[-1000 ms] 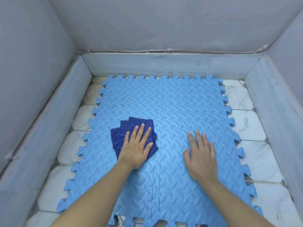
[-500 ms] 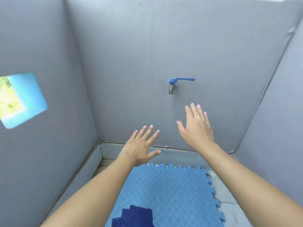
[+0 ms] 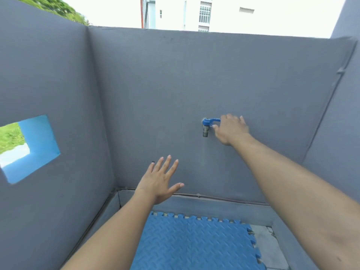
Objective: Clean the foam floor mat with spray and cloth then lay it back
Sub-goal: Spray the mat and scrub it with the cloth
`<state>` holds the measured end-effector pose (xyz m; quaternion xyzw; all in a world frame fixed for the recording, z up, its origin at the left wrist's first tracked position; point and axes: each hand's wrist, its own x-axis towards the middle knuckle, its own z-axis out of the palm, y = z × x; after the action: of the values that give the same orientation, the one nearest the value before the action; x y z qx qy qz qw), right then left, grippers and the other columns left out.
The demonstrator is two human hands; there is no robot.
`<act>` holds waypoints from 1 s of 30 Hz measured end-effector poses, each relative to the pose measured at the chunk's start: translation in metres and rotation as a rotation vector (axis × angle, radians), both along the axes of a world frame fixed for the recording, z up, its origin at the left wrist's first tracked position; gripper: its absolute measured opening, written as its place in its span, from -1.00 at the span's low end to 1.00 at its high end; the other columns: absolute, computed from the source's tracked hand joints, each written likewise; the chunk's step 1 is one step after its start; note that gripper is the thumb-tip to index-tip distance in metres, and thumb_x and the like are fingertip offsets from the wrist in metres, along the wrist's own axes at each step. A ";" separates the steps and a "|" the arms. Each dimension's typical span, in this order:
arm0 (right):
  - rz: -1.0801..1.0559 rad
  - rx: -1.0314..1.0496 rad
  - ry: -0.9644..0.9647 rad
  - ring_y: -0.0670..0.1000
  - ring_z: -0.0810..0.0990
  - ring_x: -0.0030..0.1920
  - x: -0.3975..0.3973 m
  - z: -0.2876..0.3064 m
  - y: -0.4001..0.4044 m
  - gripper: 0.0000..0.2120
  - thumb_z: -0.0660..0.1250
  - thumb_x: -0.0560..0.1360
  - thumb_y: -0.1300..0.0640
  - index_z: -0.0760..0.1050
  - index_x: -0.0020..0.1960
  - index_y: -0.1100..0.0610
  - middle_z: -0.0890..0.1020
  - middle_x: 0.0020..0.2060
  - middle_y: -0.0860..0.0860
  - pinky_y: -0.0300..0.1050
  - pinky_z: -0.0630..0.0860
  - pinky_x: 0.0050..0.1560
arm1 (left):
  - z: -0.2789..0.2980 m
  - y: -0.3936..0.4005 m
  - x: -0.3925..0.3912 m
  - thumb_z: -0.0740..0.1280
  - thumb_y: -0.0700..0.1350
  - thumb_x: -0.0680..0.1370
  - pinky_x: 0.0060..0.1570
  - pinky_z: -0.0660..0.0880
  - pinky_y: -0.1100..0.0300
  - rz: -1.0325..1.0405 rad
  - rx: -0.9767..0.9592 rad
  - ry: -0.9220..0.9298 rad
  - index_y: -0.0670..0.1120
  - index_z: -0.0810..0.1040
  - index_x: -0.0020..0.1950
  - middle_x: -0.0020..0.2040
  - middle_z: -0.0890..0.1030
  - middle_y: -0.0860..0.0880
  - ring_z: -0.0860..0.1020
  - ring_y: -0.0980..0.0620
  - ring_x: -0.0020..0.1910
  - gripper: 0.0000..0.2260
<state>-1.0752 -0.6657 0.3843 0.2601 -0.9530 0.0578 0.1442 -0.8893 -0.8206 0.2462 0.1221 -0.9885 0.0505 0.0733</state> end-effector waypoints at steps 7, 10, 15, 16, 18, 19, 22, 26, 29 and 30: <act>0.003 0.002 0.031 0.19 0.26 0.48 0.017 -0.011 0.004 -0.47 0.12 0.61 -0.05 0.24 0.46 0.25 0.37 0.40 0.19 0.02 -0.02 0.56 | -0.017 -0.017 0.000 -0.45 0.47 0.26 0.49 -0.12 -0.03 0.068 0.005 -0.055 0.06 -0.28 0.56 0.58 -0.22 -0.06 -0.16 -0.09 0.56 -0.07; -0.007 -0.001 0.025 0.19 0.26 0.48 0.021 -0.011 0.002 -0.46 0.13 0.61 -0.03 0.23 0.47 0.27 0.37 0.40 0.19 0.02 -0.02 0.56 | -0.015 -0.012 -0.008 -0.23 0.42 0.44 0.50 -0.12 -0.03 0.059 0.012 -0.049 0.05 -0.27 0.56 0.58 -0.21 -0.06 -0.16 -0.08 0.56 -0.21; -0.021 0.027 0.041 0.20 0.27 0.47 0.023 -0.016 0.000 -0.42 0.15 0.59 -0.02 0.19 0.48 0.30 0.37 0.38 0.21 0.03 -0.03 0.56 | -0.019 -0.007 -0.014 -0.22 0.42 0.43 0.50 -0.13 -0.04 0.050 0.020 -0.057 0.04 -0.27 0.56 0.58 -0.21 -0.07 -0.16 -0.09 0.56 -0.20; -0.022 0.033 0.048 0.21 0.27 0.46 0.023 -0.017 0.000 -0.42 0.15 0.59 -0.02 0.19 0.48 0.30 0.37 0.38 0.21 0.04 -0.02 0.56 | -0.020 -0.008 -0.015 -0.23 0.42 0.42 0.50 -0.13 -0.04 0.050 0.026 -0.050 0.03 -0.27 0.56 0.58 -0.21 -0.07 -0.16 -0.09 0.56 -0.19; -0.023 0.033 0.062 0.21 0.28 0.45 0.021 -0.019 -0.001 -0.42 0.15 0.58 -0.01 0.18 0.48 0.31 0.37 0.37 0.22 0.05 -0.02 0.57 | -0.021 -0.010 -0.017 -0.23 0.41 0.45 0.51 -0.12 -0.05 0.048 0.026 -0.037 0.04 -0.27 0.56 0.58 -0.20 -0.07 -0.16 -0.08 0.56 -0.22; -0.023 0.030 0.071 0.21 0.27 0.46 0.021 -0.021 -0.002 -0.41 0.16 0.57 0.00 0.18 0.48 0.31 0.37 0.38 0.22 0.05 -0.02 0.57 | -0.022 -0.010 -0.017 -0.20 0.40 0.48 0.51 -0.12 -0.05 0.046 0.023 -0.036 0.04 -0.27 0.56 0.58 -0.20 -0.07 -0.16 -0.08 0.56 -0.24; -0.031 0.036 0.096 0.21 0.21 0.49 0.018 -0.027 -0.002 -0.37 0.17 0.55 0.01 0.14 0.49 0.32 0.33 0.41 0.23 0.05 -0.03 0.57 | -0.026 -0.012 -0.016 -0.14 0.37 0.54 0.51 -0.12 -0.06 0.041 0.028 -0.042 0.03 -0.28 0.56 0.58 -0.21 -0.07 -0.17 -0.08 0.56 -0.28; -0.039 0.053 0.130 0.21 -0.01 0.58 0.015 -0.034 -0.002 -0.28 0.19 0.53 0.02 0.01 0.54 0.33 0.18 0.52 0.24 0.06 -0.10 0.58 | -0.034 -0.013 -0.014 -0.15 0.38 0.54 0.51 -0.11 -0.07 0.048 0.035 -0.054 0.03 -0.29 0.56 0.58 -0.22 -0.07 -0.17 -0.09 0.56 -0.28; -0.046 0.078 0.182 0.20 -0.13 0.59 0.011 -0.041 -0.002 -0.20 0.22 0.51 0.03 -0.08 0.56 0.33 0.09 0.55 0.23 0.07 -0.13 0.58 | -0.039 -0.015 -0.013 -0.15 0.37 0.54 0.51 -0.11 -0.07 0.052 0.038 -0.056 0.03 -0.30 0.56 0.58 -0.22 -0.08 -0.17 -0.09 0.56 -0.28; -0.057 0.105 0.202 0.20 -0.17 0.59 0.009 -0.043 -0.002 -0.17 0.22 0.50 0.02 -0.12 0.57 0.32 0.03 0.56 0.23 0.08 -0.13 0.58 | -0.040 -0.015 -0.013 -0.15 0.37 0.54 0.52 -0.11 -0.06 0.053 0.039 -0.052 0.03 -0.29 0.56 0.58 -0.21 -0.08 -0.17 -0.09 0.56 -0.28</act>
<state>-1.0657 -0.6674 0.3409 0.2446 -0.9424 -0.0226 0.2272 -0.9023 -0.8358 0.2063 0.1482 -0.9873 0.0363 0.0439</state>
